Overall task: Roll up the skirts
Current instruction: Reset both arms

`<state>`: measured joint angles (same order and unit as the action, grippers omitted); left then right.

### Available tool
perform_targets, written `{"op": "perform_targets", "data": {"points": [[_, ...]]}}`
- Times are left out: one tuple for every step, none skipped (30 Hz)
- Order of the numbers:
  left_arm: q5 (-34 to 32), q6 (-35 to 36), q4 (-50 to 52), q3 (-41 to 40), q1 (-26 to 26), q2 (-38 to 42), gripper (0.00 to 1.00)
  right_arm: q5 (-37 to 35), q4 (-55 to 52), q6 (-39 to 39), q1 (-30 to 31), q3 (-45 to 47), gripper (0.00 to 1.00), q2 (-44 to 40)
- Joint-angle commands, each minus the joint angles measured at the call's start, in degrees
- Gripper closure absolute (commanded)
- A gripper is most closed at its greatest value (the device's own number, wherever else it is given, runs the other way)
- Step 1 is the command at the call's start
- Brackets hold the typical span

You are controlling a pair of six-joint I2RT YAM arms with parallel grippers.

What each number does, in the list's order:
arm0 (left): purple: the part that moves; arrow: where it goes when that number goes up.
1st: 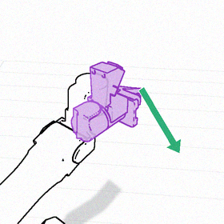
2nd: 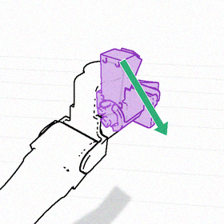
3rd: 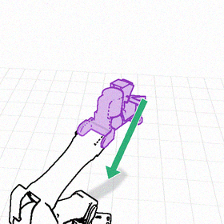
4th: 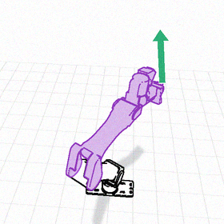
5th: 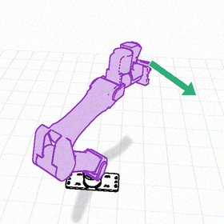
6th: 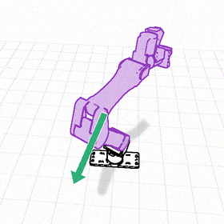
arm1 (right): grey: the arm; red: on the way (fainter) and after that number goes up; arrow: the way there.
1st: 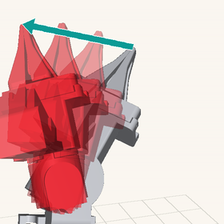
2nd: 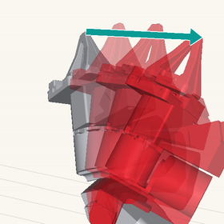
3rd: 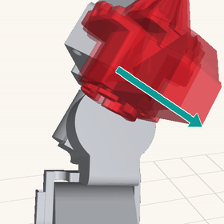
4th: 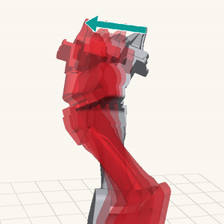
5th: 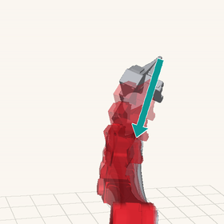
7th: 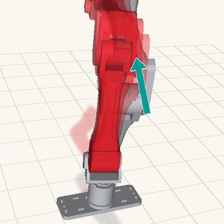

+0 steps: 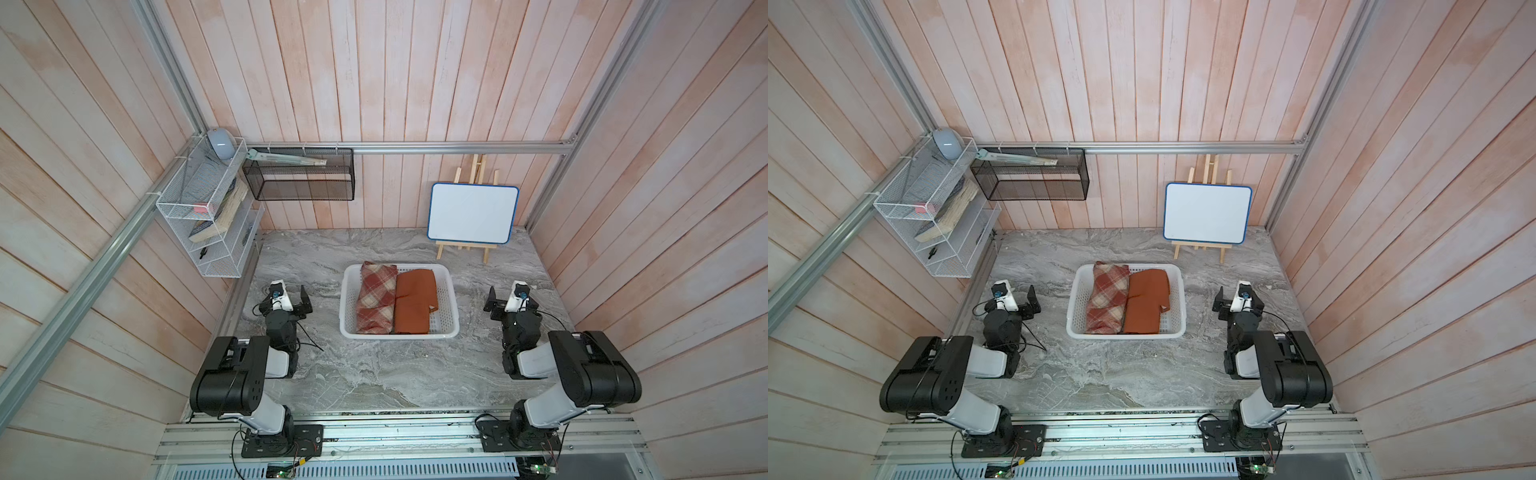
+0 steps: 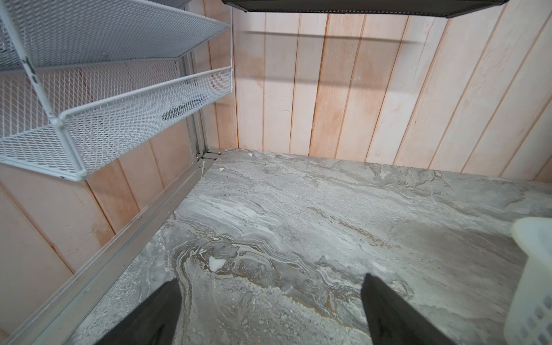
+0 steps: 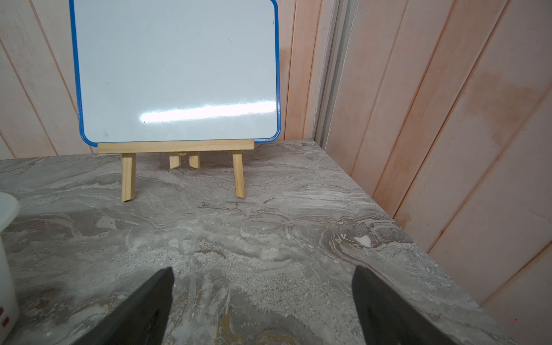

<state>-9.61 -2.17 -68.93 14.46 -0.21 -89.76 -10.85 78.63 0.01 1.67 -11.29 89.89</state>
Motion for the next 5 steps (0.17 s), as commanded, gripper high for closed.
{"op": "perform_targets", "data": {"points": [[1.2, 0.0, 1.0, 0.9, 0.1, 0.1, 0.0, -0.6, -0.3, 0.9, -0.4, -0.3, 0.02, -0.1], [1.2, 0.0, 0.8, 0.9, 0.1, 0.1, 0.0, -0.5, -0.3, 0.9, -0.3, -0.3, 0.02, -0.1], [1.1, 0.1, 0.6, 0.8, 0.1, 0.1, 0.0, -0.6, -0.3, 0.9, -0.3, -0.3, 0.02, -0.1], [1.1, 0.2, 0.2, 0.5, 0.1, 0.2, 0.0, -0.6, -0.3, 0.9, -0.3, -0.3, 0.02, -0.1], [1.0, 0.2, -0.1, 0.4, 0.2, 0.2, 0.0, -0.5, -0.4, 0.9, -0.4, -0.3, 0.02, -0.2]]}}
